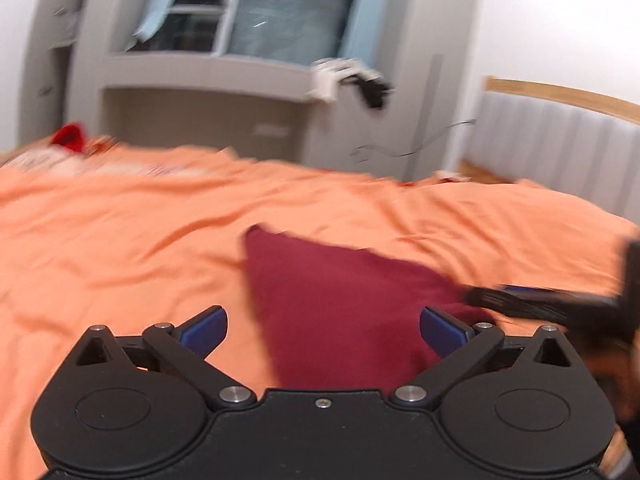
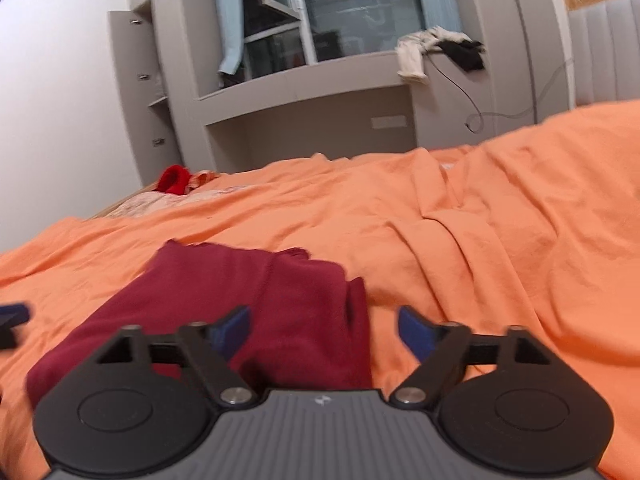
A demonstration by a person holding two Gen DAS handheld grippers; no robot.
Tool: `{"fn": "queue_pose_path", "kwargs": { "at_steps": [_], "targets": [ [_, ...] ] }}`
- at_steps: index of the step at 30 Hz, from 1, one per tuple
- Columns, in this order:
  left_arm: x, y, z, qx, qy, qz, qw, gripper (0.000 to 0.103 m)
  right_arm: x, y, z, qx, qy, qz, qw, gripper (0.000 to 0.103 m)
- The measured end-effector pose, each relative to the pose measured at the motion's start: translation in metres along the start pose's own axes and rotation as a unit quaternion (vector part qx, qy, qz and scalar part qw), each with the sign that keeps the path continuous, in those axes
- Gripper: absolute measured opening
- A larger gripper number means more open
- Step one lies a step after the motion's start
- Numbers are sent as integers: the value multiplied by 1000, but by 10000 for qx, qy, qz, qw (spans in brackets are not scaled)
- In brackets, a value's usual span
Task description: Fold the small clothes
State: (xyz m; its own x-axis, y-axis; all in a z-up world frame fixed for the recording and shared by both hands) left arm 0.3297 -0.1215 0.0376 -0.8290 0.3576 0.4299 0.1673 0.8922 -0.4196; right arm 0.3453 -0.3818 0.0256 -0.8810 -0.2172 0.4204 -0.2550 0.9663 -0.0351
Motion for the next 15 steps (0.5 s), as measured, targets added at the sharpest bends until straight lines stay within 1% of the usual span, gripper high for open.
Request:
{"fn": "queue_pose_path", "kwargs": {
  "at_steps": [4,6,8,11,13,15],
  "targets": [
    [-16,21,-7,413,292,-307,9982,102,34,25,11,509,-148,-248,9983,102],
    [-22,27,-8,582,418,-372,9967,102,45,38,12,716,-241,-414,9963,103],
    [-24,36,-8,717,508,-328,9956,102,53,56,14,1023,-358,-601,9923,103],
    [-28,38,-6,799,630,-159,9947,102,53,79,13,1397,-381,-717,9869,103],
    [-28,38,-1,784,657,-42,9947,102,45,95,15,1601,-267,-794,9835,103],
    [-29,36,3,743,698,-1,9948,102,35,107,17,1795,-117,-639,9816,103]
  ]
}}
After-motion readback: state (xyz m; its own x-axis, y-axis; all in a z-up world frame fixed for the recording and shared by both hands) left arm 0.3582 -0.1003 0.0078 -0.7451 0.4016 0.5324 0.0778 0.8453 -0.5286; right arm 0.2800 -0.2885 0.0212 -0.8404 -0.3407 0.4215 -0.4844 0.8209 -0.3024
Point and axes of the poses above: each gripper's, at about its wrist camera, not at the fingertips, and x roughly against the way its jaws point, y to its left, z to its underside, the point moved 4 cm from there along -x, roughly the way its jaws point, and after that the axes turned 15 degrees about x, right-handed, at the moved point
